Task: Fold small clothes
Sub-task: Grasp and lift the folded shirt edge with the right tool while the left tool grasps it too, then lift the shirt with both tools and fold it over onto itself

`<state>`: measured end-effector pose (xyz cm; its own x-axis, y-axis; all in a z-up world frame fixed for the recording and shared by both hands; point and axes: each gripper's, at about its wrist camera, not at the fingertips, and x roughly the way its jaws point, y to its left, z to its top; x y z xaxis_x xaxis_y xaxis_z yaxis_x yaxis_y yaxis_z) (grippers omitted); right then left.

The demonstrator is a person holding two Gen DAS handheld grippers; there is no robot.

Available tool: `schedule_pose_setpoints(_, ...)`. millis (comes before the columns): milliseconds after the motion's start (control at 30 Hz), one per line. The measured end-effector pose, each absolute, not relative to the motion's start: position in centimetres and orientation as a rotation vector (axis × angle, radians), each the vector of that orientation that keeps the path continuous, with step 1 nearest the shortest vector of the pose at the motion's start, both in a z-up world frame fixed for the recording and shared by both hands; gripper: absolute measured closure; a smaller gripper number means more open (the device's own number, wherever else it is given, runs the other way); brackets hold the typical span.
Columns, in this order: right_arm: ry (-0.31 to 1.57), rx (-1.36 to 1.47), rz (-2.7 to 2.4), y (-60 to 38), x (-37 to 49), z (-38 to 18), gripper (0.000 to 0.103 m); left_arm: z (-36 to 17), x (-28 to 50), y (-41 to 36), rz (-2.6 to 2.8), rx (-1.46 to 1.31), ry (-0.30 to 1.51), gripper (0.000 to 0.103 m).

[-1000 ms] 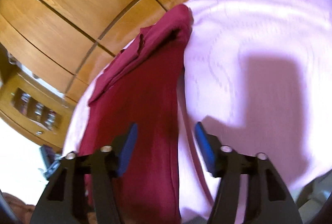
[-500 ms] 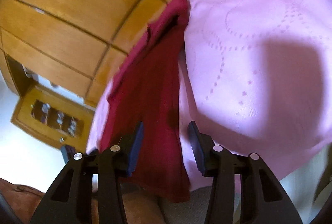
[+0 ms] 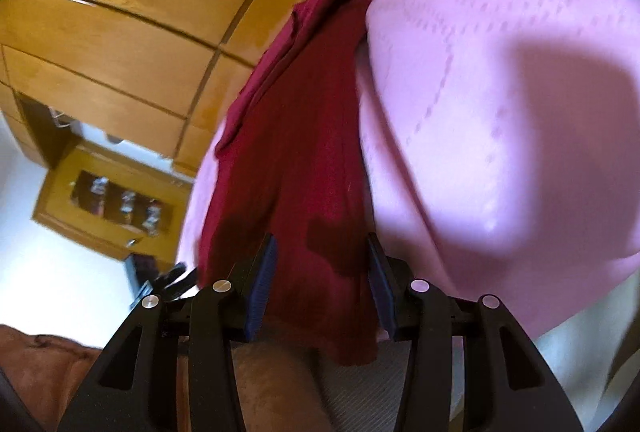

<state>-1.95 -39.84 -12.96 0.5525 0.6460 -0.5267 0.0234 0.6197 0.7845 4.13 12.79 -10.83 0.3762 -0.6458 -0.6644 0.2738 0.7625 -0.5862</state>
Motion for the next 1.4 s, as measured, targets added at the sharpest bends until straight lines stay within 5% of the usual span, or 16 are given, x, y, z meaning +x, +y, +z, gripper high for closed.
schedule_pose_setpoints(233, 0.907, 0.925, 0.514, -39.2, -2.0, -13.8, 0.058, -11.4, 4.0, 12.8, -0.724, -0.507, 1.077, 0.031)
schedule_pose_setpoints(400, 0.933, 0.940, 0.525, -39.4, -2.1, -14.4, 0.058, -11.9, 3.8, 13.0, -0.713, -0.504, 1.099, 0.052)
schedule_pose_setpoints(600, 1.000, 0.811, 0.554, -36.7, -1.8, -13.8, 0.060, -12.1, 3.9, 12.6, -0.732, -0.488, 1.122, 0.056)
schedule_pose_setpoints(667, 0.982, 0.797, 0.579, -36.0, -1.5, -13.3, 0.080, -12.1, 4.1, 12.0, -0.724, -0.459, 1.133, 0.071)
schedule_pose_setpoints(700, 0.970, 0.795, 0.587, -35.9, -1.3, -12.9, 0.082, -12.0, 4.1, 11.9, -0.708, -0.444, 1.141, 0.086)
schedule_pose_setpoints(767, 0.925, 0.781, 0.601, -35.8, -1.2, -11.9, 0.088, -11.9, 4.3, 12.0, -0.692, -0.445, 1.136, 0.095)
schedule_pose_setpoints(1067, 0.569, 0.882, 0.685, -39.8, -0.6, -4.3, 0.095, -5.0, 3.9, 13.2, -0.761, -0.508, 0.883, 0.097)
schedule_pose_setpoints(1400, 0.434, 0.881, 0.776, -40.7, -3.6, -2.1, 0.097, -0.4, 0.6, 14.8, -0.828, -0.570, 0.717, 0.098)
